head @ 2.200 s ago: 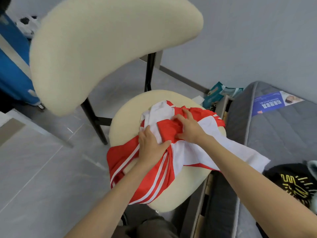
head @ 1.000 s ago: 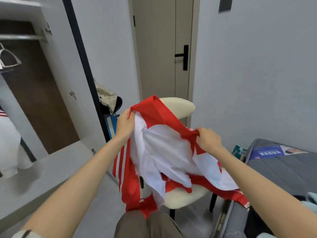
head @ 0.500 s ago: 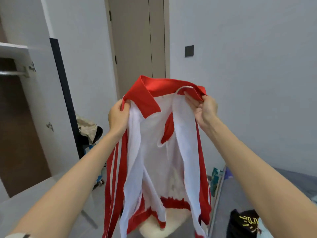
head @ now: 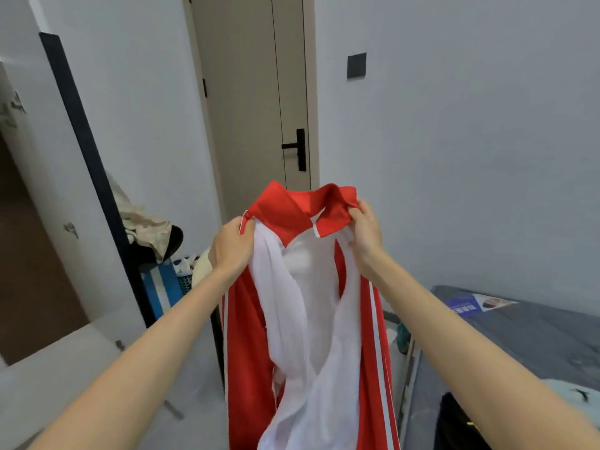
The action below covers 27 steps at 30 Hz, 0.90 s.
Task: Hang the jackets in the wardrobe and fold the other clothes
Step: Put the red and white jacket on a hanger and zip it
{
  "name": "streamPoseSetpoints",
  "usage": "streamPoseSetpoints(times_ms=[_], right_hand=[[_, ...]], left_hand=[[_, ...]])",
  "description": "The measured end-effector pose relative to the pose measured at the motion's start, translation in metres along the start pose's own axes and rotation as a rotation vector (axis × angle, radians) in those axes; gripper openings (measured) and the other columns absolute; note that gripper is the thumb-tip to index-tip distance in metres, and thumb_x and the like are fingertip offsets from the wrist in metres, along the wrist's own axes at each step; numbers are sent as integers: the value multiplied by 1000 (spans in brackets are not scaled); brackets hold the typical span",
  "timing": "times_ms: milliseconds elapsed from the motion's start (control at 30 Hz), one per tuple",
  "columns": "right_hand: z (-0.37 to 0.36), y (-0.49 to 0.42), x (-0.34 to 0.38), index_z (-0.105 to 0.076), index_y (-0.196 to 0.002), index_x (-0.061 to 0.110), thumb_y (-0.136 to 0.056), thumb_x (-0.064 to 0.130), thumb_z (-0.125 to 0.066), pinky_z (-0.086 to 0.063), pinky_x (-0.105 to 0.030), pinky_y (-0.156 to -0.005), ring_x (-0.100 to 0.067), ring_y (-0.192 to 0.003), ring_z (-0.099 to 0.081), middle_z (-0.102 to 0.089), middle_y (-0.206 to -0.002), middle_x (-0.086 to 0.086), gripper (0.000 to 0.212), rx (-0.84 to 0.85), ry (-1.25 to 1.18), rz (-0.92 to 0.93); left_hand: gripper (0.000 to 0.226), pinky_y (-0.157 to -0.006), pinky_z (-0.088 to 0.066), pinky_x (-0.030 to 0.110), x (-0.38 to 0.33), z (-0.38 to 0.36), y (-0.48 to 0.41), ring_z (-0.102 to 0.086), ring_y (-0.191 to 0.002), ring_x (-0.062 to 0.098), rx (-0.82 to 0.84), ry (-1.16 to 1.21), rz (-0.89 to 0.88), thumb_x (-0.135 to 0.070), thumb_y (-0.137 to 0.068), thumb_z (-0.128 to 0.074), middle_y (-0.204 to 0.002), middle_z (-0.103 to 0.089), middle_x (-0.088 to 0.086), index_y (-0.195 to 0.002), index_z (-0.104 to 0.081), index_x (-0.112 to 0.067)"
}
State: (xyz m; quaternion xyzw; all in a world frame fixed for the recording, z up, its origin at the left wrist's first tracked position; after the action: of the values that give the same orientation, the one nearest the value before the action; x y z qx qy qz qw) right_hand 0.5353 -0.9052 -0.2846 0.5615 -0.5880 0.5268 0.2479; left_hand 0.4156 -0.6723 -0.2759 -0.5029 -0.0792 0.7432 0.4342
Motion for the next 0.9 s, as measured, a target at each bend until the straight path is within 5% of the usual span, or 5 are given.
streamPoseSetpoints(times_ms=[233,433,633,767,900], right_hand=[[12,-61,-117,-58,-91,24,-98,4,-38,-47,-7,-62,-4,-79,-57,-61,-89,4,29,-29,63,-139],[25,-102,-230,-54,-87,25,-99,6,-37,-43,-22,-84,-14,-94,-55,-58,-98,-2,28,-15,200,-313],[34,-79,-338,-46,-139,21,-101,12,-39,-30,-20,-96,-2,-119,-42,-45,-131,14,39,257,375,-541],[66,-25,-393,-53,-135,10,-98,7,-46,-39,-16,-93,-14,-120,-48,-49,-138,-1,38,406,724,-720],[88,19,-397,-66,-119,5,-88,0,-52,-34,-24,-102,-23,-122,-52,-60,-129,-9,34,503,1078,-506]], left_hand=[[40,-69,-40,32,75,-104,-34,-57,-83,30,188,-167,52,-36,-100,-37,-84,-63,7,-79,-58,-10],[30,-88,-50,43,169,-218,-36,-65,-96,36,383,129,349,-17,-100,-40,-101,-67,25,-101,-60,5],[58,-114,-10,26,230,-294,30,-9,-147,16,678,183,365,-9,-98,-45,-159,-12,7,-151,-20,-10],[55,-111,-14,21,253,-318,111,-18,-144,17,1013,21,278,-13,-95,-53,-155,-24,8,-146,-31,-11],[48,-104,-25,24,257,-305,168,-34,-132,26,948,-81,320,-21,-92,-55,-138,-40,11,-139,-42,-18]])
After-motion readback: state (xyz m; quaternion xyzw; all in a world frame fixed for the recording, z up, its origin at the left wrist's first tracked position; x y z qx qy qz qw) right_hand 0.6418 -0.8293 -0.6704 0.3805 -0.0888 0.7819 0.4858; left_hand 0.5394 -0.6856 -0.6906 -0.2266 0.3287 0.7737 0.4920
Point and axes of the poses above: each hand's wrist, its own y-axis away from the middle knuckle, its own z-axis out of the back of the hand, x = y × z, the point moved 9 cm from there along -y, towards the middle knuckle
